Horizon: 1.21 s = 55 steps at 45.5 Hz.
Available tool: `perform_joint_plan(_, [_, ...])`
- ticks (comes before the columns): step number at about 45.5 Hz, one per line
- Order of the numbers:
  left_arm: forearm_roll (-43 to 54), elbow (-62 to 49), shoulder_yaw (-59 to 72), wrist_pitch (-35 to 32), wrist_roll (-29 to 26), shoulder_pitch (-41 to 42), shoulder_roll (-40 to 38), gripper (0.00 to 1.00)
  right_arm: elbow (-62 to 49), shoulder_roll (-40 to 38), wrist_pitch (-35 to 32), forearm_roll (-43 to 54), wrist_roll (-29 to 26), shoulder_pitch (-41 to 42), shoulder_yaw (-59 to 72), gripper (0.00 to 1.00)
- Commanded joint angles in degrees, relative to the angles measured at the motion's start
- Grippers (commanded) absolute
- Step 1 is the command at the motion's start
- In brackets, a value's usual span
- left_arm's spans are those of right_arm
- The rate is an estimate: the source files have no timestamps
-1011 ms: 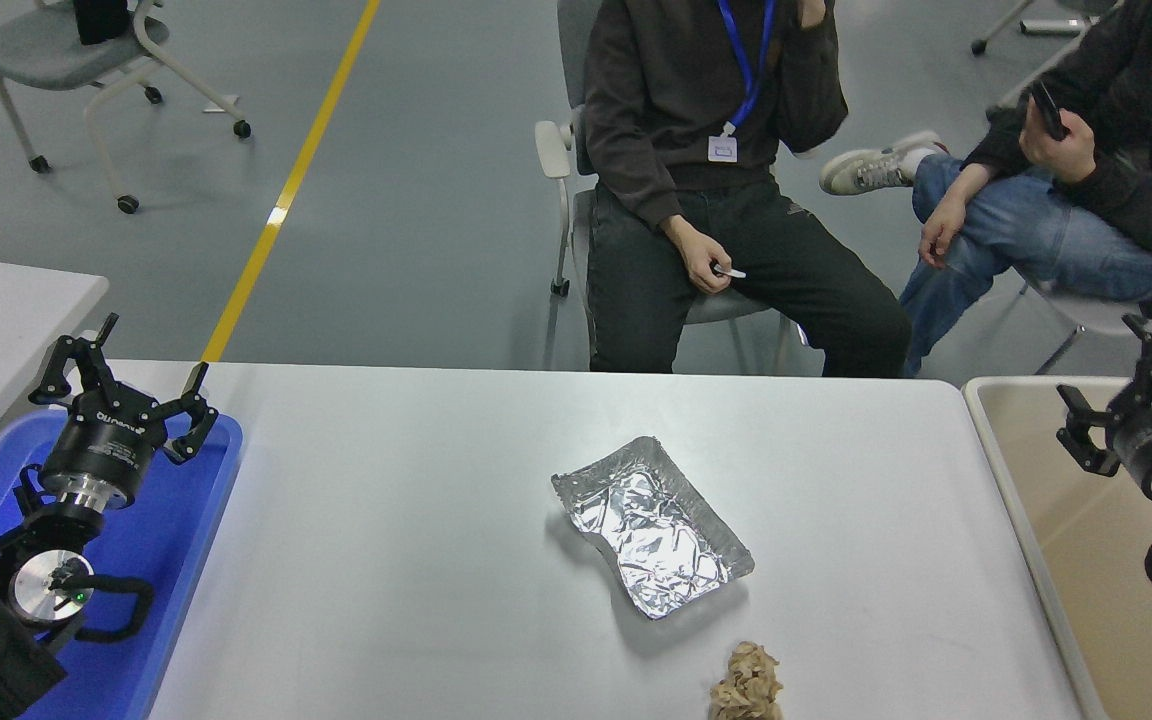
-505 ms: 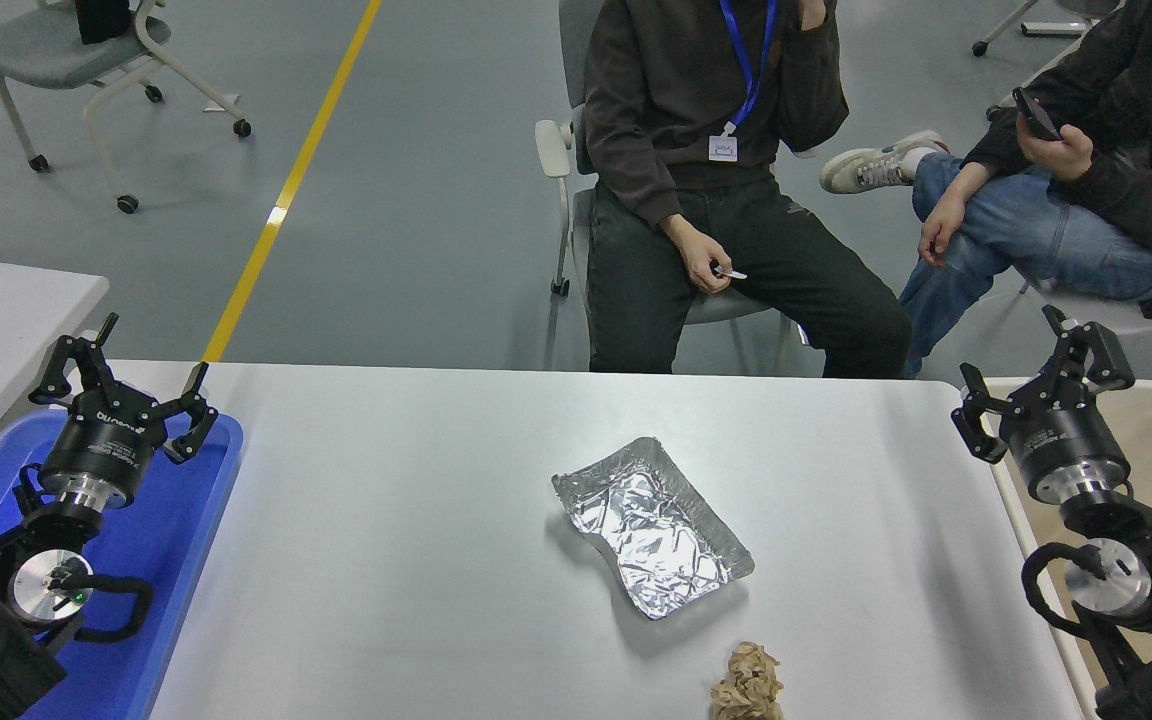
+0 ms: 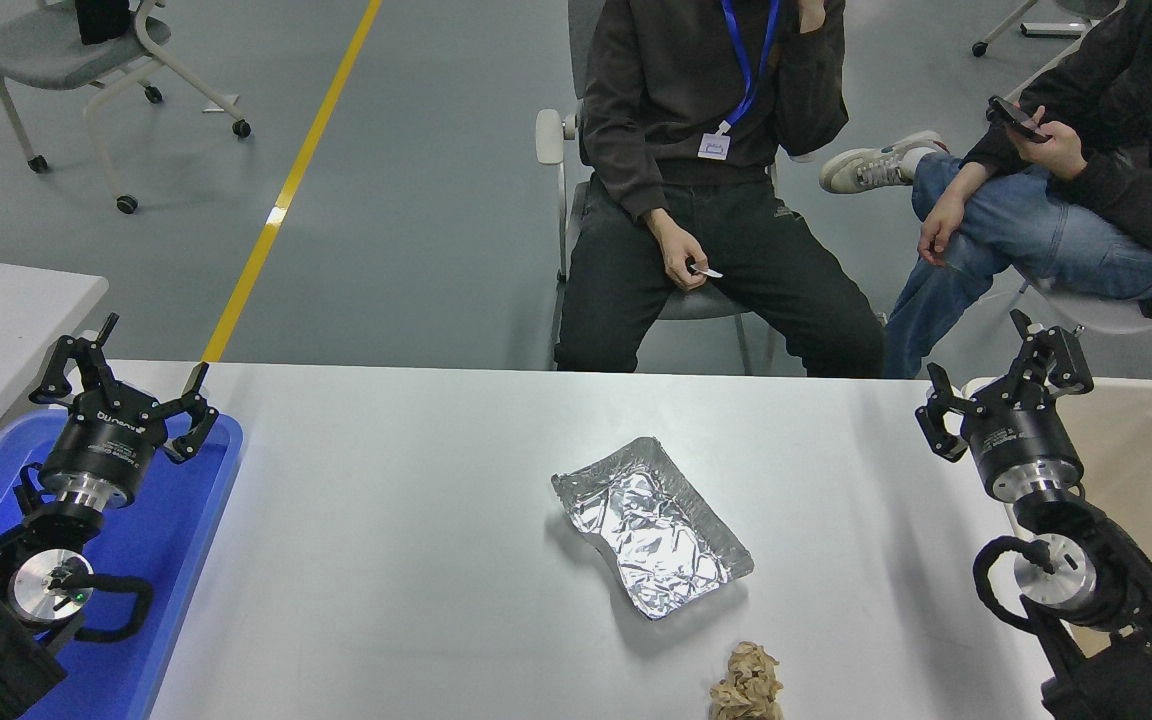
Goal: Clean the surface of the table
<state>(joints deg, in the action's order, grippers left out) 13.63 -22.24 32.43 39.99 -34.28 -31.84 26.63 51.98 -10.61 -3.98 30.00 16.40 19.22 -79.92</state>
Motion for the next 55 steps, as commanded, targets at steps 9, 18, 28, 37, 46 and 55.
perform_joint_plan(9, [0.00,0.00,0.09,0.00,0.00,-0.07,0.00,1.00,-0.57,0.67,-0.06,-0.38,0.04,1.26,1.08,1.00])
perform_joint_plan(18, [0.00,0.00,0.09,0.00,0.00,-0.07,0.00,1.00,-0.22,0.67,-0.50,-0.38,0.04,0.90,1.26,1.00])
perform_joint_plan(28, [0.00,0.00,0.09,0.00,0.00,-0.07,-0.09,1.00,-0.13,0.59,-0.42,-0.38,-0.14,0.73,1.52,1.00])
perform_joint_plan(37, [0.00,0.00,0.09,0.00,0.00,-0.07,0.00,1.00,3.38,-0.99,1.07,-0.29,-1.10,0.55,5.21,1.00])
perform_joint_plan(46, [0.00,0.00,0.09,0.00,0.00,-0.07,-0.09,1.00,11.90,-6.17,8.81,0.93,-7.08,1.17,15.04,1.00])
perform_joint_plan(55, [0.00,0.00,0.09,0.09,0.00,-0.07,-0.09,1.00,14.64,-12.51,10.22,3.57,-13.93,3.63,22.61,1.00])
